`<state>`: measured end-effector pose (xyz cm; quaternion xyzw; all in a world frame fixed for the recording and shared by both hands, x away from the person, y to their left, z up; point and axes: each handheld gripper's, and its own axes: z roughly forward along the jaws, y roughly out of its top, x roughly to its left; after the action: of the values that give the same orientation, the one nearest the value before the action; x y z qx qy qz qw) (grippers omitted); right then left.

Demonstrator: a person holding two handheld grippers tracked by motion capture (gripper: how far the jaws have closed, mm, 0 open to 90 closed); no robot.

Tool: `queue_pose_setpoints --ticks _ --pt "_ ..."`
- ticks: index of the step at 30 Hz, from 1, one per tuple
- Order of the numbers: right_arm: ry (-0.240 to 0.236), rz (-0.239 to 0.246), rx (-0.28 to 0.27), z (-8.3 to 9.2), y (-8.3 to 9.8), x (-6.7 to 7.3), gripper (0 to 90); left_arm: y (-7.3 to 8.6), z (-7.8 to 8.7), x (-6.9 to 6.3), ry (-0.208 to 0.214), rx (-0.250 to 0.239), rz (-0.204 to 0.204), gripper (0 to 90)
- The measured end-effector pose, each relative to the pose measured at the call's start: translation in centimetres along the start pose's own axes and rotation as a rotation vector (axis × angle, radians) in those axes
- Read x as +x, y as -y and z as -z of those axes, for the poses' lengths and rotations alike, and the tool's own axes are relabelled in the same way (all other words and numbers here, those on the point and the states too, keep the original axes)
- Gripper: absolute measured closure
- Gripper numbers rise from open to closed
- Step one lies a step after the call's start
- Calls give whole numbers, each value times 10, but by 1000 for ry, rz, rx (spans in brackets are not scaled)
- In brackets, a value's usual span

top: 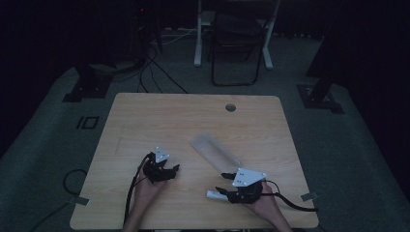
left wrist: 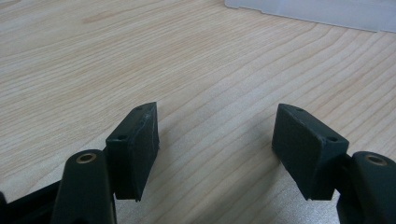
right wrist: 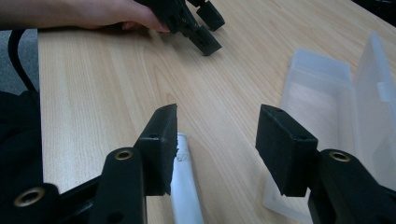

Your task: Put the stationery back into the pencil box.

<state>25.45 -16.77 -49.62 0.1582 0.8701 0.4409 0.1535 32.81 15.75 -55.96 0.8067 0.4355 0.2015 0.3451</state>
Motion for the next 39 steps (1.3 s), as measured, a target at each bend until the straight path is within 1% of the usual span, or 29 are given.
queue_pose_setpoints --ticks 14,21,39 --pt "-18 -5 13 -5 4 4 487 0 0 0 0 -1 1 322" --pt "-27 -9 29 -7 6 5 487 0 0 0 -1 1 0 322" --pt "-33 -17 49 -9 14 6 486 0 0 0 0 1 -1 322"
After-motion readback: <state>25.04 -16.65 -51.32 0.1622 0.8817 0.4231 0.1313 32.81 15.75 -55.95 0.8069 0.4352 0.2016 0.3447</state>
